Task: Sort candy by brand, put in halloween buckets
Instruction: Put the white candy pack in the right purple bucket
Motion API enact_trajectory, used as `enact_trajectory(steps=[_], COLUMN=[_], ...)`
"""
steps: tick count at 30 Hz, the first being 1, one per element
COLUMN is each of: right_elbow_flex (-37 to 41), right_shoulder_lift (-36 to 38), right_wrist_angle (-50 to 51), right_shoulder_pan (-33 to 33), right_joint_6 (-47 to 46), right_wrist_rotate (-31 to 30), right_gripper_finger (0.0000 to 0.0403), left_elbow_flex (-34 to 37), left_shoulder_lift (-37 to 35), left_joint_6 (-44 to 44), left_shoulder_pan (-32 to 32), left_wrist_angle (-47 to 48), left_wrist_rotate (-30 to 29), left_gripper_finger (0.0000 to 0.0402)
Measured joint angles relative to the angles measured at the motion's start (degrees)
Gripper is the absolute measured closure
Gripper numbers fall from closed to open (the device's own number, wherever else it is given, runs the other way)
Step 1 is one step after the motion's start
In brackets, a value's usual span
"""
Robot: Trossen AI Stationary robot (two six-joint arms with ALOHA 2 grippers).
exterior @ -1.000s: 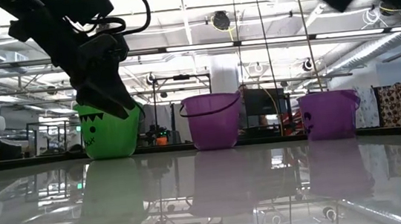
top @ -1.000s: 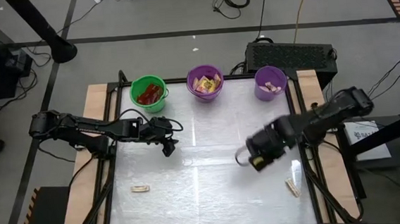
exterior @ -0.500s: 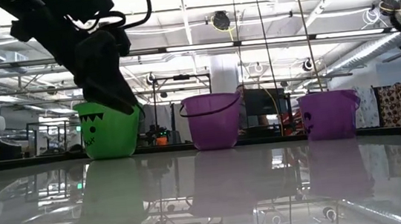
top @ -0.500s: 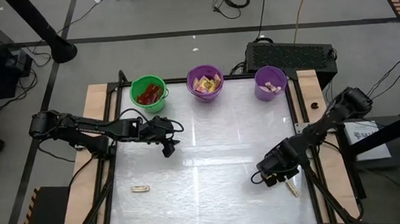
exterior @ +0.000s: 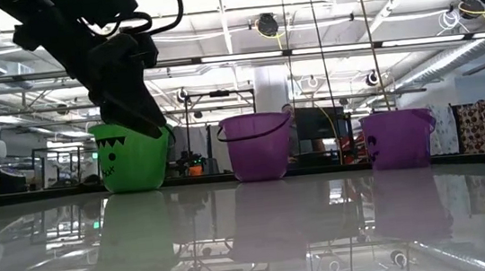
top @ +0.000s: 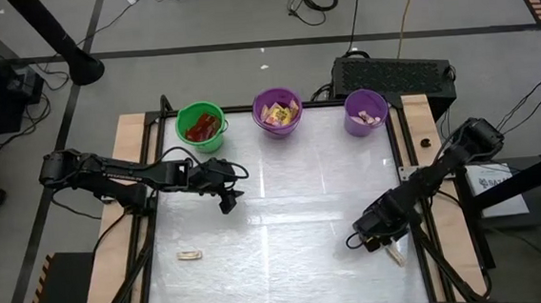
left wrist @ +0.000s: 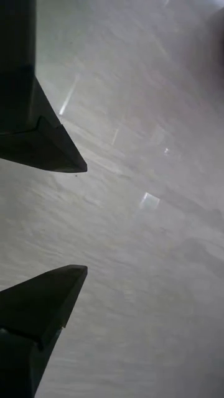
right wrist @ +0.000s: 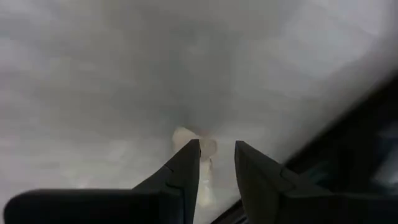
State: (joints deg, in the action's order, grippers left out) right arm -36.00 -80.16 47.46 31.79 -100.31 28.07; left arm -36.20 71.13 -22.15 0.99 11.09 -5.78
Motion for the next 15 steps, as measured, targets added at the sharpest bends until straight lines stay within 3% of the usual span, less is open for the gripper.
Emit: enact_trajectory(steps=[9, 15], right_elbow_flex=[6.75, 7.62], right_shoulder_lift=[0.24, 0.15], right_wrist_angle=[-16.06, -19.11], right_shoulder_pan=[0.32, 0.55], right_joint_6=[-3.9, -4.92], right_wrist_rotate=[4.06, 5.65], right_gripper_finger=[0.0309, 0.0329], left_elbow_flex=[0.02, 0.02], left_shoulder_lift=[0.0, 0.0], left_joint_6=[-1.53, -3.02], left_shoulder_pan=[0.07, 0.07], left_wrist_angle=[0.13, 0.35], left_wrist_rotate=[0.02, 0.02], left_gripper_finger=[0.0139, 0.0139])
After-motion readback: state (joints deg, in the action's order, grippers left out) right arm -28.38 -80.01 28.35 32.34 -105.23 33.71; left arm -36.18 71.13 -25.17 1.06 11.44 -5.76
